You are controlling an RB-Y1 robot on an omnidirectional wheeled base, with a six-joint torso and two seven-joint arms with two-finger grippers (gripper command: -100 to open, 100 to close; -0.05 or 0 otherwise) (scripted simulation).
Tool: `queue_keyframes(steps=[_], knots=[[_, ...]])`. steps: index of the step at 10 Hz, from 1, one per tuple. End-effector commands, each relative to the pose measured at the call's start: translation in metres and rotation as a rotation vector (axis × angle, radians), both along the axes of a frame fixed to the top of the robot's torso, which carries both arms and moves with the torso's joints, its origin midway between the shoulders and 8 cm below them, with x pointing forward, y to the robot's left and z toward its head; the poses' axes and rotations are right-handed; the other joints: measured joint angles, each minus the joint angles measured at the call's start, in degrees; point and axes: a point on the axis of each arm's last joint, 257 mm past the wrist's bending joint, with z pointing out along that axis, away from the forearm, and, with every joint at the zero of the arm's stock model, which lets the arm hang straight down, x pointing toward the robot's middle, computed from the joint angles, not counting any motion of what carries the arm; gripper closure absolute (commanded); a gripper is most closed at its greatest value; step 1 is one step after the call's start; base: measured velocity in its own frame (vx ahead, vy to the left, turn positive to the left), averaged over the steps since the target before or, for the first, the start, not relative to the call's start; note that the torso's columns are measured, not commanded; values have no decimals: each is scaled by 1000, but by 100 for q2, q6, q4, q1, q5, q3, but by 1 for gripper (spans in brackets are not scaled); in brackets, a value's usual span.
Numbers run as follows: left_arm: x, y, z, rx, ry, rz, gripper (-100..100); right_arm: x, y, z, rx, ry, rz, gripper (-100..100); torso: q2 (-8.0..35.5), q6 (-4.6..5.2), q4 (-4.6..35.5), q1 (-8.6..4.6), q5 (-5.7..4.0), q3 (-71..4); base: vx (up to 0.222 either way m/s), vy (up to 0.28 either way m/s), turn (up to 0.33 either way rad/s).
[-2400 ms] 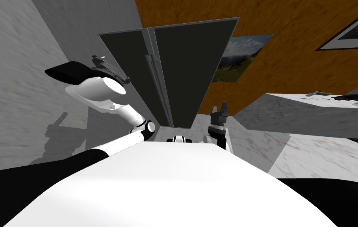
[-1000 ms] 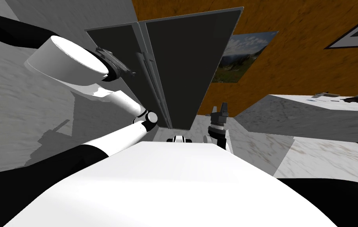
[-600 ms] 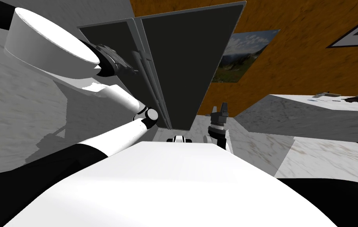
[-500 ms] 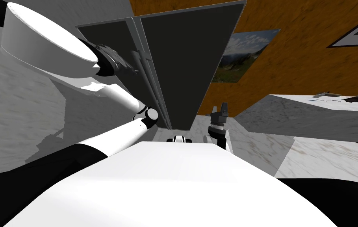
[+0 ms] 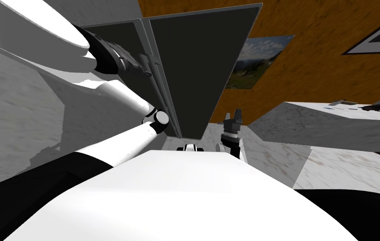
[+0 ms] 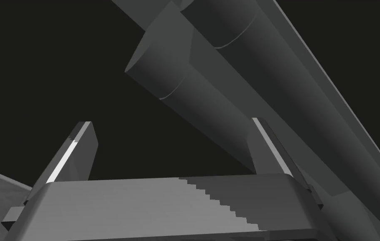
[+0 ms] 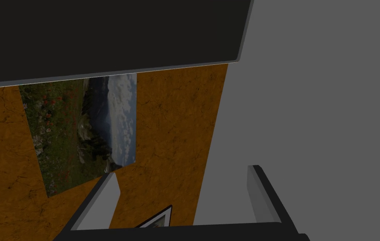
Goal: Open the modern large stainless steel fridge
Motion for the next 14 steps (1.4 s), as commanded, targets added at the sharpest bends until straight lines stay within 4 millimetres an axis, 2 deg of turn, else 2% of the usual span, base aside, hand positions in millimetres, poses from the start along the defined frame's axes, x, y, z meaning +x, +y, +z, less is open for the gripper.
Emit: queue_keyframes(steps=[1,5,7,8,9,10,11,14], knots=[[-1,-25,5,-24,29,-71,-100,0,0,0,0,0,0,0,1,9,3,-8,-7,0,47,3,-10],[-5,-51,12,-42,59,-142,-100,0,0,0,0,0,0,0,-17,58,4,-112,-62,-19,30,12,-18],[-4,-26,-2,-85,63,-98,-100,0,0,0,0,0,0,0,-16,47,0,-106,-56,-17,44,62,50],[-5,-28,0,-68,68,-100,-100,0,0,0,0,0,0,0,-40,25,-8,-38,-26,-28,46,57,35],[-5,-27,-2,-73,73,-99,100,0,0,0,0,0,0,0,-41,16,-14,-9,-8,-39,-25,1,21],[-5,-12,-5,-78,79,-50,100,0,0,0,0,0,0,0,-37,3,-4,7,-3,-37,-147,-137,147],[-5,-12,-5,-78,79,-50,100,0,0,0,0,0,0,0,9,-38,9,18,16,-3,-140,-204,156],[-9,14,-3,-82,72,28,100,0,0,0,1,0,0,0,79,-12,23,-21,-3,60,-147,-202,123]])
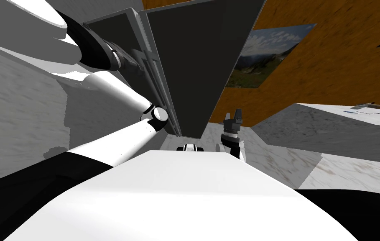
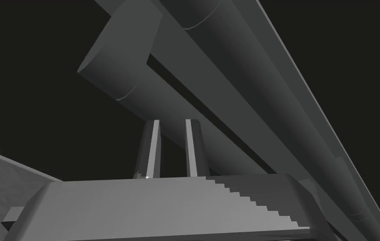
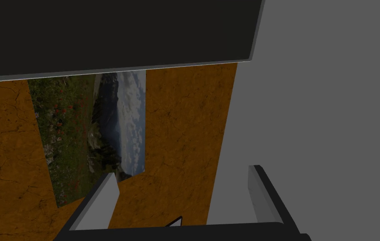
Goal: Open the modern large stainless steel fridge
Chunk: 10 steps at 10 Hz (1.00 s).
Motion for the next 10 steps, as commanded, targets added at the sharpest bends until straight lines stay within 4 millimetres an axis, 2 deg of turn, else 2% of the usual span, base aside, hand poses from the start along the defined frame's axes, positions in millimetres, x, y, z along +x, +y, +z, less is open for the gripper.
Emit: queue_keyframes(steps=[1,5,6,7,10], knots=[[-3,20,1,1,0,64,100,0,0,0,0,0,0,0,-10,-7,1,14,6,-8,-184,-245,143],[-11,53,4,2,-7,169,100,0,0,0,0,0,0,0,-59,-10,-15,62,23,-41,-204,-209,130],[-9,48,2,1,-5,151,100,0,0,0,0,0,0,0,-59,-10,-16,55,22,-42,-98,-95,28],[-6,56,-4,-17,-2,170,-100,0,0,0,0,0,0,0,-87,-9,-23,81,27,-58,86,-41,-21],[-3,66,-12,-40,2,190,-100,0,0,0,-1,1,0,0,-100,-9,-31,54,22,-69,164,-51,-3]])
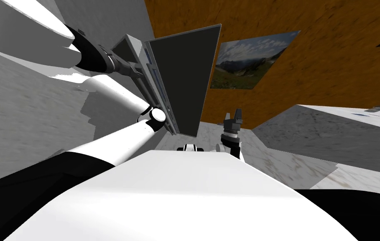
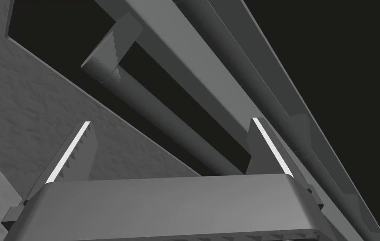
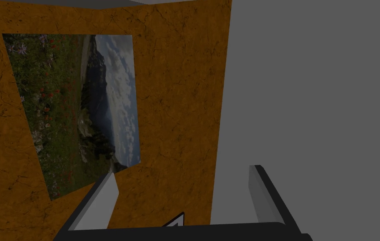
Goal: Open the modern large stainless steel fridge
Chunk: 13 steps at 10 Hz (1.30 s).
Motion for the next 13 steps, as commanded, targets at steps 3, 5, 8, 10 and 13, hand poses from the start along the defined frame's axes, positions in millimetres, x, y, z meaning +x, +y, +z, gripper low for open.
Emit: queue_keyframes(steps=[3,5,8,10,13], knots=[[8,20,-18,-49,5,44,-100,0,0,0,0,0,0,0,58,-1,21,-5,-2,39,184,-49,-9],[11,28,-26,-68,7,63,-100,0,0,0,0,0,0,0,53,-1,19,-4,-2,35,173,-49,-7],[11,33,-30,-81,10,75,-100,0,0,0,0,0,0,0,44,0,15,-6,-2,29,144,-48,-4],[11,33,-30,-82,9,77,100,0,0,0,0,0,0,0,84,0,28,8,2,55,15,-2,12],[-5,61,-28,-81,5,162,100,0,0,0,0,-1,0,0,77,-8,16,-37,-9,57,-77,-163,117]])
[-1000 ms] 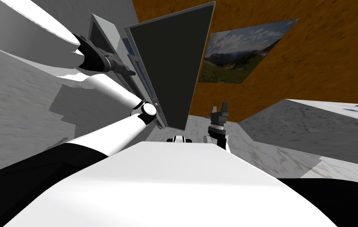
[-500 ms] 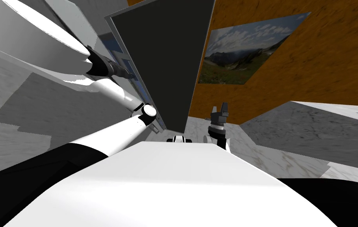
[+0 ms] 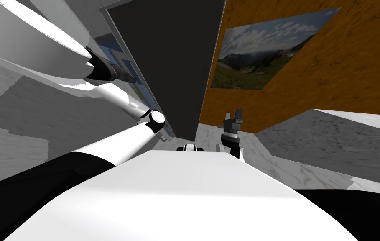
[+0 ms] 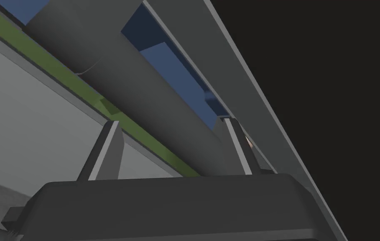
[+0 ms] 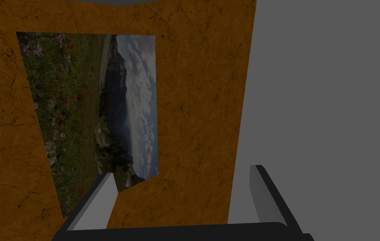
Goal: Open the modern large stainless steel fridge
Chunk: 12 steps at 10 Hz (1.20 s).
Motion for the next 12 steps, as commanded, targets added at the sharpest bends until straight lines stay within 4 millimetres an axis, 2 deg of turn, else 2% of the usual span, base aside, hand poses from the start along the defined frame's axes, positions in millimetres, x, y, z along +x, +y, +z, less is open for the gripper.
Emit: queue_keyframes(steps=[1,7,8,9,10,12], knots=[[-13,18,-2,1,10,60,100,0,0,0,0,0,0,0,-13,11,1,3,-4,-12,-90,-182,129],[-50,65,0,-1,14,220,100,0,0,0,0,0,0,0,-27,16,7,11,-14,-28,-105,-186,113],[-45,62,-2,-6,18,203,100,0,0,0,0,0,0,0,-21,10,8,14,-10,-24,-59,-84,52],[-61,80,-5,-8,25,267,100,0,0,0,0,0,0,0,-42,24,8,33,-17,-39,-34,-161,91],[-61,80,-5,-8,25,267,100,0,0,0,0,0,0,0,-44,-3,2,12,-5,-37,-17,-206,135],[-77,94,-5,-6,26,325,100,0,0,0,0,0,0,0,-43,18,-8,18,-2,-35,-38,-177,101]])
